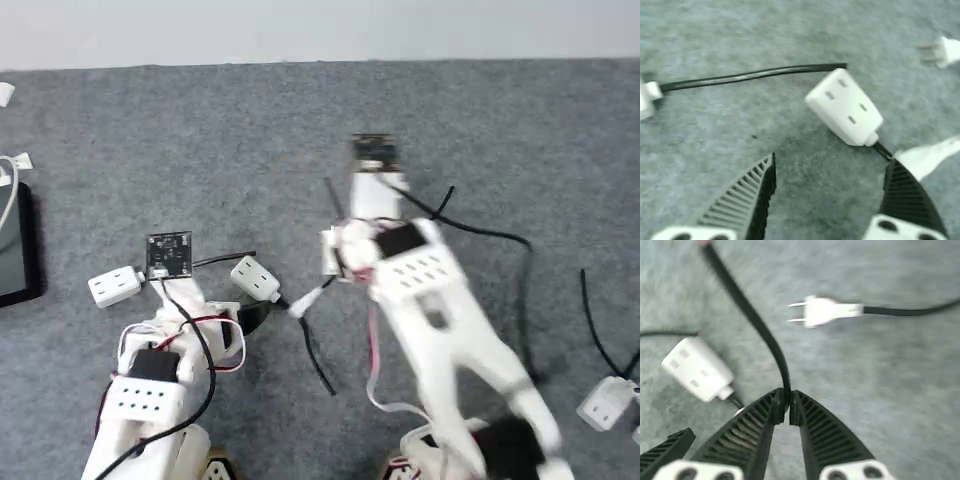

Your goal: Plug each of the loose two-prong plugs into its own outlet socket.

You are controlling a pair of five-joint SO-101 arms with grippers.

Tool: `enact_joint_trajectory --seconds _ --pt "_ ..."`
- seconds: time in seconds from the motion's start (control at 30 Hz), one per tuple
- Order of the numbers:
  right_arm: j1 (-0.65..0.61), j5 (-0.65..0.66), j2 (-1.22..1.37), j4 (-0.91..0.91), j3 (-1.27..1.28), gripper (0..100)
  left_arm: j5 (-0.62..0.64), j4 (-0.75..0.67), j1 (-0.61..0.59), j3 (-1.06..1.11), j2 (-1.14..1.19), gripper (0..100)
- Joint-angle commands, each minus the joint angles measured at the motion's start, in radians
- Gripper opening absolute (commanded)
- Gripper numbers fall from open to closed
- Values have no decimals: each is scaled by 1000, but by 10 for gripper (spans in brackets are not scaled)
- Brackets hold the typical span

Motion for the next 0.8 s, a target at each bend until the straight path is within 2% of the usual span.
enact_joint_trajectory --seconds 0.0,0.13,0.33,0.77 --pt "122 35 -211 -15 81 9 44 -58 40 -124 130 284" --pt "199 68 -309 -56 189 8 107 -78 41 -248 356 284" --pt "206 80 -357 -56 218 8 186 -143 48 -397 631 284" --pt "200 81 -357 -53 218 8 262 -75 127 -664 947 278"
